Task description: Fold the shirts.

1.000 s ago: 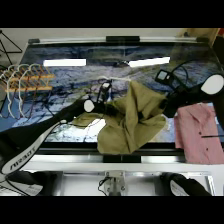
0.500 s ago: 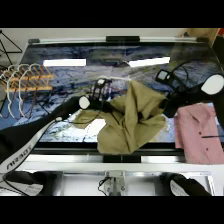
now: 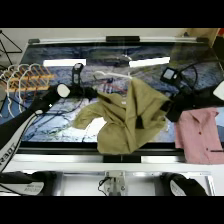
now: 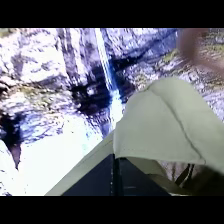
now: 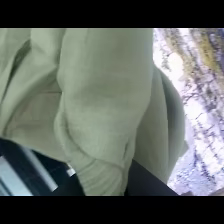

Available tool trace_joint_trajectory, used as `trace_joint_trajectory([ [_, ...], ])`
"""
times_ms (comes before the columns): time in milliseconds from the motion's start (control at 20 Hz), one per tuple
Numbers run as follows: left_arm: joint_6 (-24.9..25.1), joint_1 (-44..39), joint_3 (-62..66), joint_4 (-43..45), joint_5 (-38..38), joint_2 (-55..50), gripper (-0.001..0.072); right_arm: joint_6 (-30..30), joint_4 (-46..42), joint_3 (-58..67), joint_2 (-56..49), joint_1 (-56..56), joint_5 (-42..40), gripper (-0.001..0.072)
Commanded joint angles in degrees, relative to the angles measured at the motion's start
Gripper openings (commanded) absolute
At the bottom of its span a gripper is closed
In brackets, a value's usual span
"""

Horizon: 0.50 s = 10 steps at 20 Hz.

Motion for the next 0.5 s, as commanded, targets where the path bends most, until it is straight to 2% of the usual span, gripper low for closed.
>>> trace_joint_trajectory([
  [0,-0.59,1.44,3.37,0.26,-0.35,0.33,0.0049,1.84,0.83,0.04,0.79,0.07,5.55,0.0061],
  [450,-0.39,2.71,10.08,0.26,-4.11,0.35,0.0049,2.32,0.37,0.04,0.76,0.07,6.60,0.0061],
])
